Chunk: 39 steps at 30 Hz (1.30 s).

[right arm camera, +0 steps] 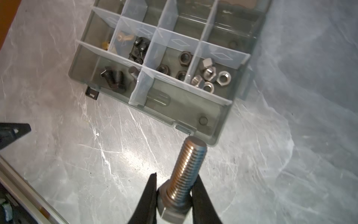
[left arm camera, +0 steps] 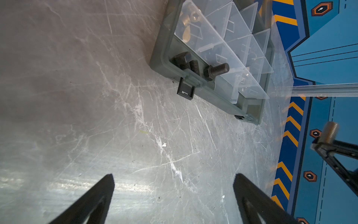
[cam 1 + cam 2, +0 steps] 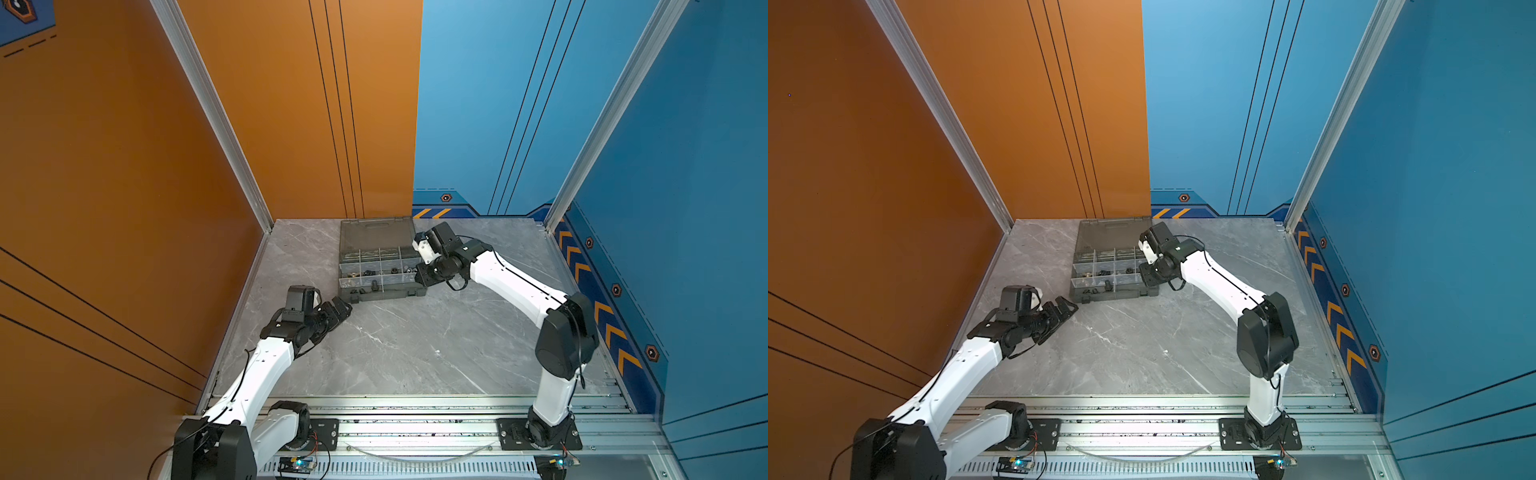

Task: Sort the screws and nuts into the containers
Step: 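Lift the silver bolt with the right gripper over the box, then open the right gripper to drop the silver bolt into a compartment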

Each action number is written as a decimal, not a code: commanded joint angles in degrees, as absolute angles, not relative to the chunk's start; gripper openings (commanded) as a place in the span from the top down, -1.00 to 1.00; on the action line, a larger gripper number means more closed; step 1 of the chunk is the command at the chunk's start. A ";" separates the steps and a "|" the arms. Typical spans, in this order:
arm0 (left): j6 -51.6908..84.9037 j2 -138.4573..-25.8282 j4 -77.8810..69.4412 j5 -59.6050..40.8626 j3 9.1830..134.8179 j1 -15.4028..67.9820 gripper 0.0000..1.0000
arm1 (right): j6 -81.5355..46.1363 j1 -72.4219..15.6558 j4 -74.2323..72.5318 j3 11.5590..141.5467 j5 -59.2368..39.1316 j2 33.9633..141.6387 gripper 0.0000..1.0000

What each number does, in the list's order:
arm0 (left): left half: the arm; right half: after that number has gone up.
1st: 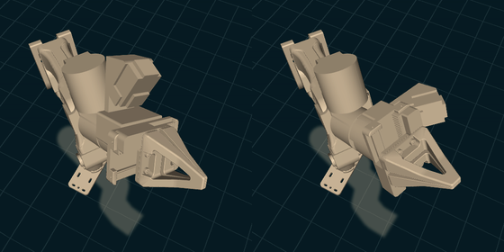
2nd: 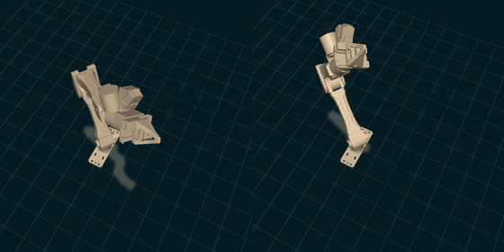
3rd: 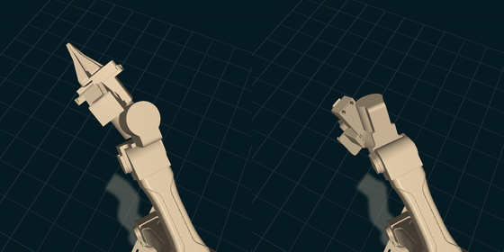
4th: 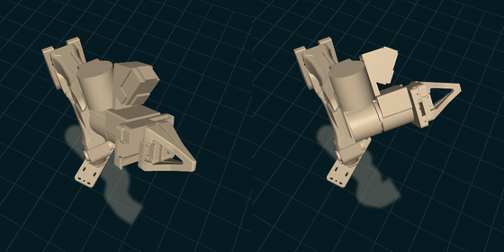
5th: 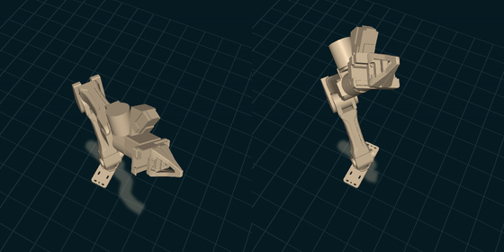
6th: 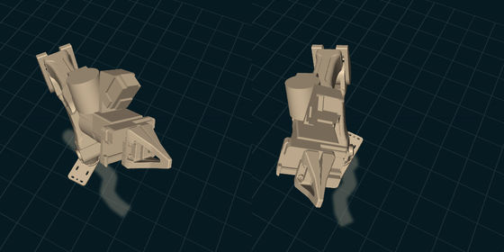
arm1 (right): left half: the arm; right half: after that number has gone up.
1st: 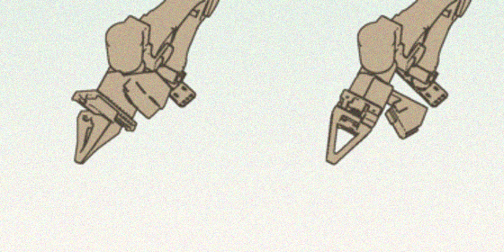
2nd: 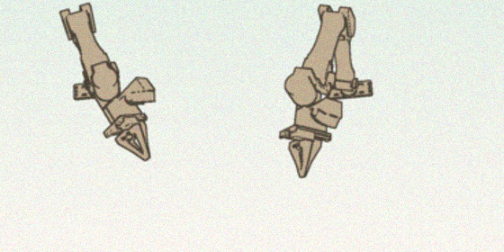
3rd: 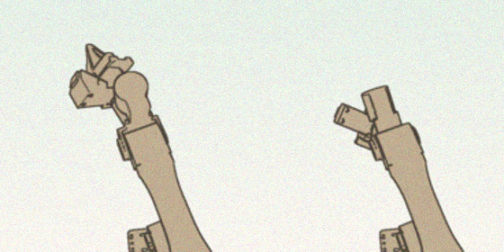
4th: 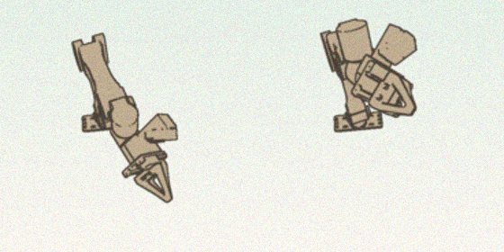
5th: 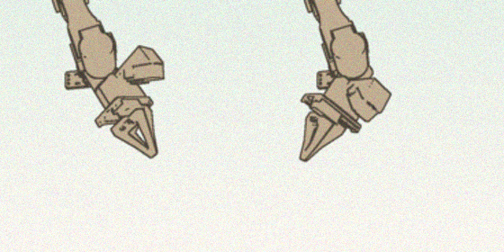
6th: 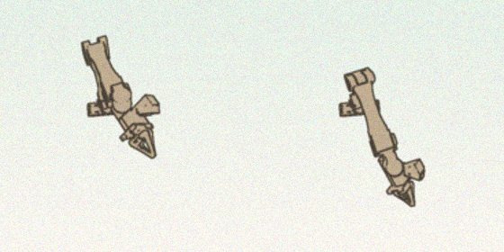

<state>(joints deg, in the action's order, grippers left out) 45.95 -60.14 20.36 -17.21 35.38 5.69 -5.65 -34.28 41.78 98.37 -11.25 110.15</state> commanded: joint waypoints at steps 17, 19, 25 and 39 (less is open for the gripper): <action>45.55 -60.43 20.26 -18.37 36.87 6.01 -0.96 | 25.07 -35.12 42.12 110.75 -9.62 127.42 1.00; 45.48 -60.38 20.21 -18.25 36.87 5.99 -0.96 | 25.32 -35.11 42.13 111.15 -7.33 128.89 1.00; 45.27 -60.72 20.65 -17.98 37.09 6.06 -0.96 | 25.46 -34.99 42.01 111.36 -3.82 130.72 0.75; 43.43 -61.14 21.77 -18.09 38.78 6.06 -0.95 | 20.44 -33.04 38.84 107.73 -9.44 123.82 0.07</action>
<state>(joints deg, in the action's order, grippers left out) 45.45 -60.77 20.58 -17.21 36.42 5.69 23.09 -34.22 40.71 109.32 -6.17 128.99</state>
